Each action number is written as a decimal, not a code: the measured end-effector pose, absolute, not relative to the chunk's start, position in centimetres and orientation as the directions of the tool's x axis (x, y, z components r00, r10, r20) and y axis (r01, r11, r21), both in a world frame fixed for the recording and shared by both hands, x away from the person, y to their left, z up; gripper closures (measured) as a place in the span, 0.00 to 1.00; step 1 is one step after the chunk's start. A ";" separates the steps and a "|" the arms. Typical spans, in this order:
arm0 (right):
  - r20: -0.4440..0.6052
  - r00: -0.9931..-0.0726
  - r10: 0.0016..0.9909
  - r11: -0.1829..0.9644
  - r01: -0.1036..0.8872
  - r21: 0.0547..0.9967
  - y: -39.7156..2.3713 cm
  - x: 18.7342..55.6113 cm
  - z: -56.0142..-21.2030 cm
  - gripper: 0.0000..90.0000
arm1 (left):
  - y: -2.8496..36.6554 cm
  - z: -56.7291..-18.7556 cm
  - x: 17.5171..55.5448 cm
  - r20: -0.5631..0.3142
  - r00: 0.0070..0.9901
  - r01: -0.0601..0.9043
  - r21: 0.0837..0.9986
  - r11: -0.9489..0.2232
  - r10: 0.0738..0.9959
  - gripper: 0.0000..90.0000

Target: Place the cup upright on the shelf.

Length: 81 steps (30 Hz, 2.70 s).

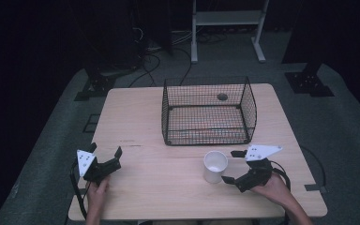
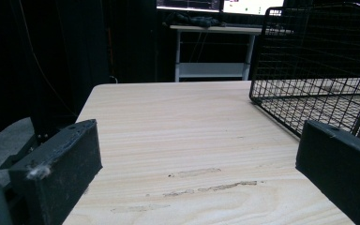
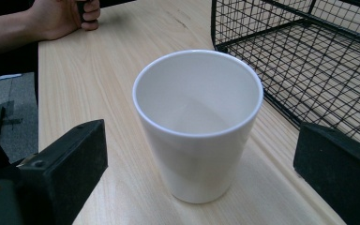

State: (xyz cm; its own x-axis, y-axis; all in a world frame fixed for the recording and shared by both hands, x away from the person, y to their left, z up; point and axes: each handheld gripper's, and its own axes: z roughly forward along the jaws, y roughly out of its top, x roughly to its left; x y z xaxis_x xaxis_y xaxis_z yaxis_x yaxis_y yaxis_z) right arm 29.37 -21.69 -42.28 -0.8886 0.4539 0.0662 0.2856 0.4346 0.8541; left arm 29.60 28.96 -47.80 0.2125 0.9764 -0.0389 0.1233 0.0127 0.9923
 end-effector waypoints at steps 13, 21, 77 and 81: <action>0.059 -0.905 0.421 0.466 0.272 0.842 -19.4 30.2 -42.6 0.03 | 29.0 -47.8 29.6 -0.038 0.213 0.124 0.992 0.012 0.976 0.00; 0.058 -0.907 0.416 0.494 0.280 0.823 -18.3 30.9 -43.4 0.03 | 29.0 -47.8 29.6 -0.040 0.213 0.125 0.992 0.013 0.976 0.00; 0.057 -0.940 0.338 0.466 0.219 0.857 -16.1 35.3 -34.4 0.21 | 29.0 -47.8 29.6 -0.049 0.213 0.128 0.992 0.021 0.976 0.00; 0.049 -0.939 0.341 0.447 0.208 0.870 -16.2 35.8 -33.1 0.21 | 29.0 -47.8 29.6 -0.044 0.214 0.129 0.992 0.017 0.976 0.00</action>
